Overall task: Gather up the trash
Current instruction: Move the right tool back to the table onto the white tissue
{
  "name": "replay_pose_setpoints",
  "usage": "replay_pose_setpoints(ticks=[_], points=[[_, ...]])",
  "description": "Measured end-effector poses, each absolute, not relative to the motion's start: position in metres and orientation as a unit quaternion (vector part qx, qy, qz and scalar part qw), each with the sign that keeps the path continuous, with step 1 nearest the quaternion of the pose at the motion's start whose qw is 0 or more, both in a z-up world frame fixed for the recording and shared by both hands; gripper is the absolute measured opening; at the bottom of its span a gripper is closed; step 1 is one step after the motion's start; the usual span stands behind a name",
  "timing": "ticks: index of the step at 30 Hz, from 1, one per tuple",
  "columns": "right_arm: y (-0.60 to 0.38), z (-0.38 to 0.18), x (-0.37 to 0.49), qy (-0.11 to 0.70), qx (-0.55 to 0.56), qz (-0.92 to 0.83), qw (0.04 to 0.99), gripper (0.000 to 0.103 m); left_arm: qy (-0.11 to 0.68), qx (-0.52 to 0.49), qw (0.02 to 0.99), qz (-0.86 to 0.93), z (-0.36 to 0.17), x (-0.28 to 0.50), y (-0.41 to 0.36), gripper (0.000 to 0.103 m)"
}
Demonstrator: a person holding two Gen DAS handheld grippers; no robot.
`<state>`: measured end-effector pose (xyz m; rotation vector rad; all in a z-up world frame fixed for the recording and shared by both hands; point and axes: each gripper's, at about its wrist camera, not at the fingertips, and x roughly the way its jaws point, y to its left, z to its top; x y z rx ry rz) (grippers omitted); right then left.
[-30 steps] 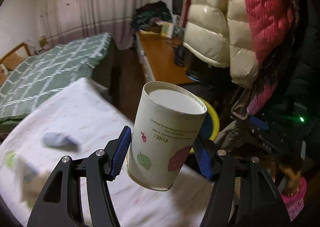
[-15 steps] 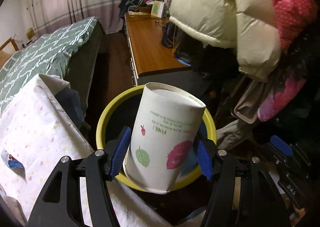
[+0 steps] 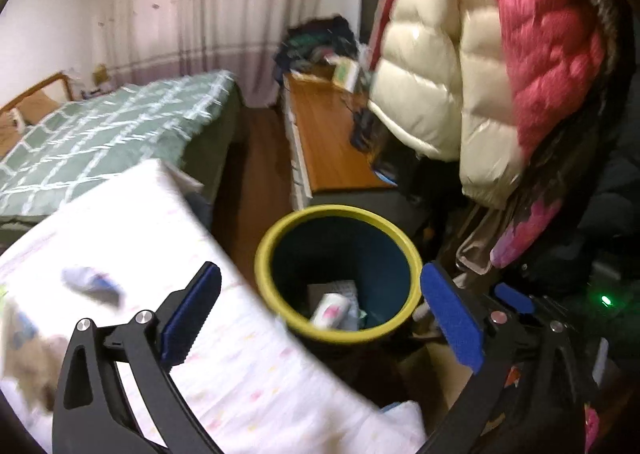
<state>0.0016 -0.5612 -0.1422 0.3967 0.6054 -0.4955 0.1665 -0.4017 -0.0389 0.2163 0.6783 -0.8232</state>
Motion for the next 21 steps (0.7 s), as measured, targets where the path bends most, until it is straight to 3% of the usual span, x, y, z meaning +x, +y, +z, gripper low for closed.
replay_pose_setpoints(ticks=[13,21], points=[[-0.483,-0.12,0.034,0.303,0.149,-0.153,0.929,0.044,0.284,0.028,0.946,-0.157,-0.015,0.122,-0.145,0.098],[-0.397,-0.104,0.073,0.318,0.119,-0.047,0.939,0.044,0.27,-0.002,0.962,-0.044,-0.02,0.106,-0.037,0.098]])
